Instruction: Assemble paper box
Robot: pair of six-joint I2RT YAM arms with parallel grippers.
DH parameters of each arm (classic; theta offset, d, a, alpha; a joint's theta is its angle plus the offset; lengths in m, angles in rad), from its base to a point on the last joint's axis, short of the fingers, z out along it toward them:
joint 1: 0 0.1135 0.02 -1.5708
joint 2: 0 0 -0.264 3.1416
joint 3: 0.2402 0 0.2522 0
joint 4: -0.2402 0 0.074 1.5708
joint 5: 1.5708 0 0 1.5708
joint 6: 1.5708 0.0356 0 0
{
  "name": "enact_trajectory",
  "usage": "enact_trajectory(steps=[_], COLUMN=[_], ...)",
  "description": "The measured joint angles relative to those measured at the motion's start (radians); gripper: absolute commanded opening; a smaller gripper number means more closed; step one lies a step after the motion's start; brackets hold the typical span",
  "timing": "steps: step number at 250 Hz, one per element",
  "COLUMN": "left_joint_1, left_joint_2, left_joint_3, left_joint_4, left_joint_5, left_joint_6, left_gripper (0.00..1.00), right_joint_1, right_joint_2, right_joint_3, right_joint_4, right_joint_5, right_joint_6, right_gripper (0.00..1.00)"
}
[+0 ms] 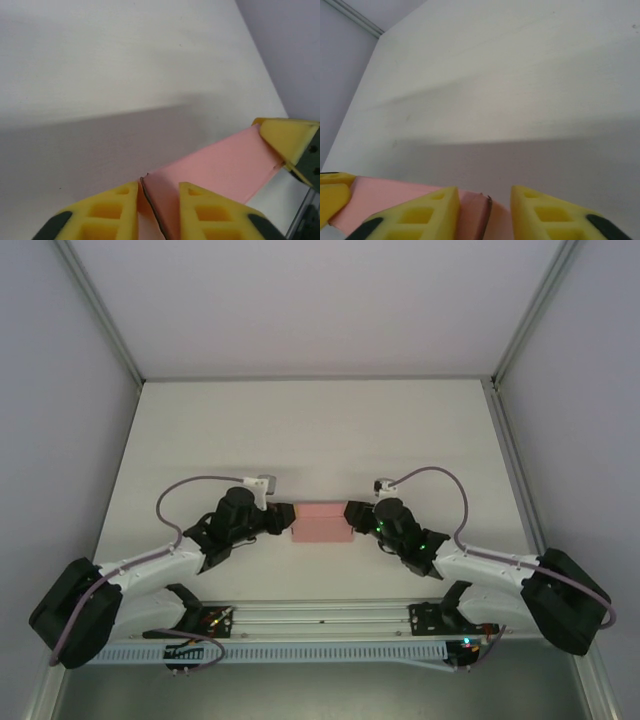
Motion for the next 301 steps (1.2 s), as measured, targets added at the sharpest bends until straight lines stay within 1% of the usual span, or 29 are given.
enact_trajectory(steps=[9,52,75,99,108,118,133,149,157,167,179,185,192,197,211,216,226,230,255,270,279,283,301], left_joint_1=[0.001,0.001,-0.004,-0.014,-0.021,-0.028,-0.038,-0.046,-0.05,-0.054,-0.06,-0.066,-0.07,-0.072,-0.078,-0.079,-0.082,-0.082,-0.082,-0.082,-0.08,-0.078,-0.061], left_joint_2=[0.0,0.006,0.01,0.02,0.025,0.031,0.039,0.041,0.038,0.031,0.017,0.01,-0.002,-0.01,-0.029,-0.035,-0.043,-0.046,-0.05,-0.05,-0.05,-0.05,-0.048], left_joint_3=[-0.018,-0.103,-0.132,-0.14,-0.139,-0.136,-0.126,-0.108,-0.097,-0.08,-0.057,-0.045,-0.029,-0.019,0.018,0.032,0.062,0.077,0.17,0.23,0.264,0.277,0.343], left_joint_4=[0.038,0.208,0.266,0.293,0.3,0.302,0.293,0.264,0.245,0.204,0.136,0.098,0.051,0.023,-0.073,-0.106,-0.162,-0.187,-0.303,-0.363,-0.397,-0.41,-0.476], left_joint_5=[0.002,0.011,0.014,0.0,-0.01,-0.022,-0.035,-0.045,-0.05,-0.057,-0.064,-0.073,-0.08,-0.085,-0.108,-0.117,-0.136,-0.143,-0.197,-0.235,-0.258,-0.267,-0.306], left_joint_6=[-0.003,0.009,0.027,0.049,0.055,0.062,0.077,0.09,0.097,0.101,0.113,0.114,0.119,0.127,0.126,0.134,0.136,0.14,0.14,0.142,0.145,0.145,0.148], left_gripper=[0.0,0.0,0.0,0.0,0.06,0.16,0.17,0.25,0.29,0.4,0.43,0.47,0.55,0.59,0.67,0.73,0.9,0.99,1.0,1.0,1.0,1.0,1.0], right_joint_1=[0.0,0.002,0.012,0.025,0.028,0.031,0.033,0.034,0.034,0.034,0.036,0.038,0.039,0.039,0.043,0.045,0.047,0.047,0.044,0.039,0.033,0.031,0.019], right_joint_2=[0.005,-0.004,-0.032,-0.063,-0.072,-0.079,-0.087,-0.095,-0.1,-0.107,-0.118,-0.124,-0.131,-0.136,-0.149,-0.153,-0.161,-0.164,-0.173,-0.174,-0.175,-0.176,-0.177], right_joint_3=[-0.013,-0.086,-0.126,-0.146,-0.15,-0.151,-0.153,-0.153,-0.153,-0.15,-0.14,-0.132,-0.121,-0.115,-0.093,-0.087,-0.071,-0.064,-0.014,0.019,0.044,0.054,0.106], right_joint_4=[0.034,0.177,0.218,0.218,0.214,0.207,0.2,0.187,0.18,0.164,0.136,0.113,0.081,0.063,-0.011,-0.03,-0.075,-0.095,-0.212,-0.267,-0.299,-0.311,-0.354], right_joint_5=[0.0,-0.024,-0.038,-0.033,-0.03,-0.025,-0.014,-0.003,0.002,0.005,0.006,0.008,0.012,0.013,0.014,0.016,0.023,0.028,0.055,0.066,0.068,0.068,0.062], right_joint_6=[-0.017,-0.088,-0.13,-0.169,-0.18,-0.191,-0.197,-0.2,-0.2,-0.2,-0.198,-0.195,-0.19,-0.183,-0.18,-0.169,-0.164,-0.159,-0.145,-0.145,-0.151,-0.15,-0.179], right_gripper=[0.24,0.19,0.19,0.21,0.22,0.23,0.25,0.26,0.29,0.31,0.35,0.41,0.49,0.54,0.6,0.63,0.68,0.71,0.81,0.9,0.94,0.99,1.0])
